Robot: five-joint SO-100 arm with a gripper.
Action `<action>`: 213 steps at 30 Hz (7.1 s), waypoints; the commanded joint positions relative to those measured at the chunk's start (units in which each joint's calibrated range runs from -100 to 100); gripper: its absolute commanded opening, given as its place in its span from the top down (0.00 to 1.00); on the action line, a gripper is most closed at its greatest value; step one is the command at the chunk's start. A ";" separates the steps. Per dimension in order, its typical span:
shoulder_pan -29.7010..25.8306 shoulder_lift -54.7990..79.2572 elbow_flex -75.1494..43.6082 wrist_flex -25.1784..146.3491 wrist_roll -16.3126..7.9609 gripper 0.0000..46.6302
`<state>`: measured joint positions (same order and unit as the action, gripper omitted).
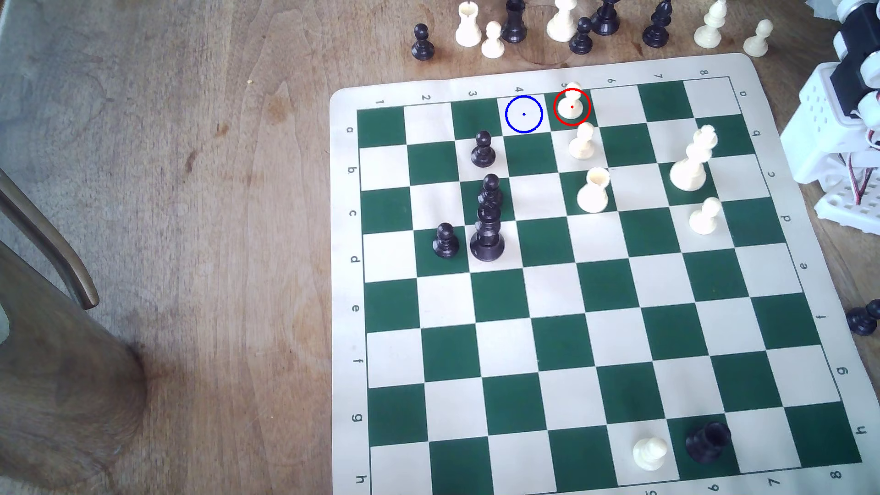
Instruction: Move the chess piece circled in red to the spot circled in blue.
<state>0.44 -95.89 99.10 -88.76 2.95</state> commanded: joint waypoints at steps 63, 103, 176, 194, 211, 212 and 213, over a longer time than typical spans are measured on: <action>18.37 50.48 -63.28 150.03 -13.68 0.77; 18.45 83.84 -58.48 136.02 -12.26 0.72; 16.65 81.97 -72.99 136.02 -12.26 0.99; 15.94 95.05 -67.82 125.37 -13.24 0.99; 14.61 96.23 -66.37 124.47 -13.04 0.99; 14.61 96.23 -66.37 124.47 -12.94 0.99; 14.61 96.23 -66.28 124.47 -12.94 0.99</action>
<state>14.97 1.21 33.12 36.65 -10.13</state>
